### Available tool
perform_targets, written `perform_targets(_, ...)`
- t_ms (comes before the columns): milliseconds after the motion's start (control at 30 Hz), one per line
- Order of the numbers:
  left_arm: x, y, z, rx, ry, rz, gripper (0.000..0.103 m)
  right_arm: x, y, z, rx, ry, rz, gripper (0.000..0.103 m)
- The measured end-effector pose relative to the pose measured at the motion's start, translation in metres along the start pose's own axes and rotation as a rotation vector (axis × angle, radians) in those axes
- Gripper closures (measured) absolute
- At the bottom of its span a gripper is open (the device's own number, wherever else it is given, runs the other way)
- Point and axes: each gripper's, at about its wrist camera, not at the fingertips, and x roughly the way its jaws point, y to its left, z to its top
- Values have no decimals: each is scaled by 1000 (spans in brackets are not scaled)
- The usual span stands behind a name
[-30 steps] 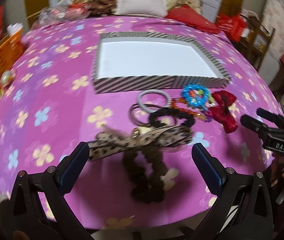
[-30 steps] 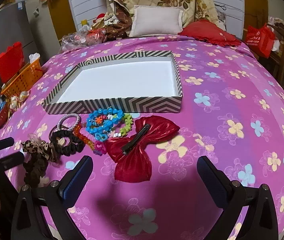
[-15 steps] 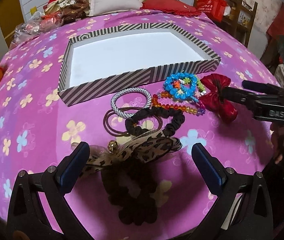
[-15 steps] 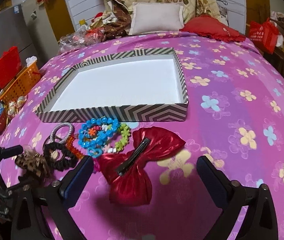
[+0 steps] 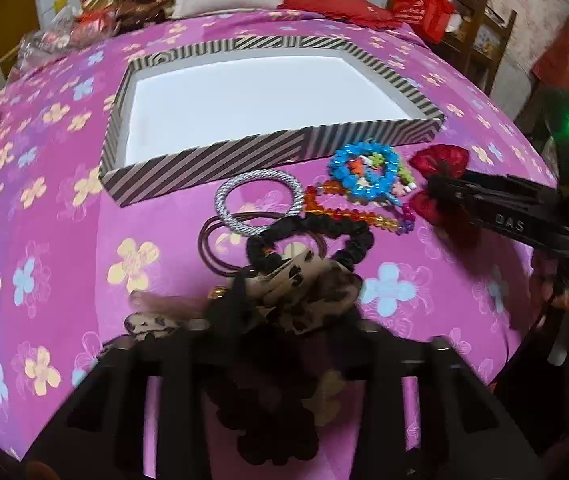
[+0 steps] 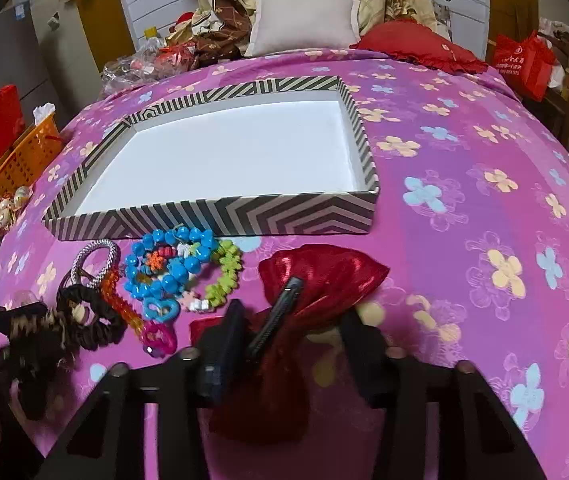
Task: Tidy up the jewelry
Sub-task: 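Grasp the leopard-print bow with the left tool while the right tool grasps the red bow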
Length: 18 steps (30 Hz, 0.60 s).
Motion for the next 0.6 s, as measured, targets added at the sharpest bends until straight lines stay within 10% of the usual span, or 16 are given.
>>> perform_targets(600,-56,50,20,-170,-98,-85,96,-42,-2,-7,1,-63,47,82)
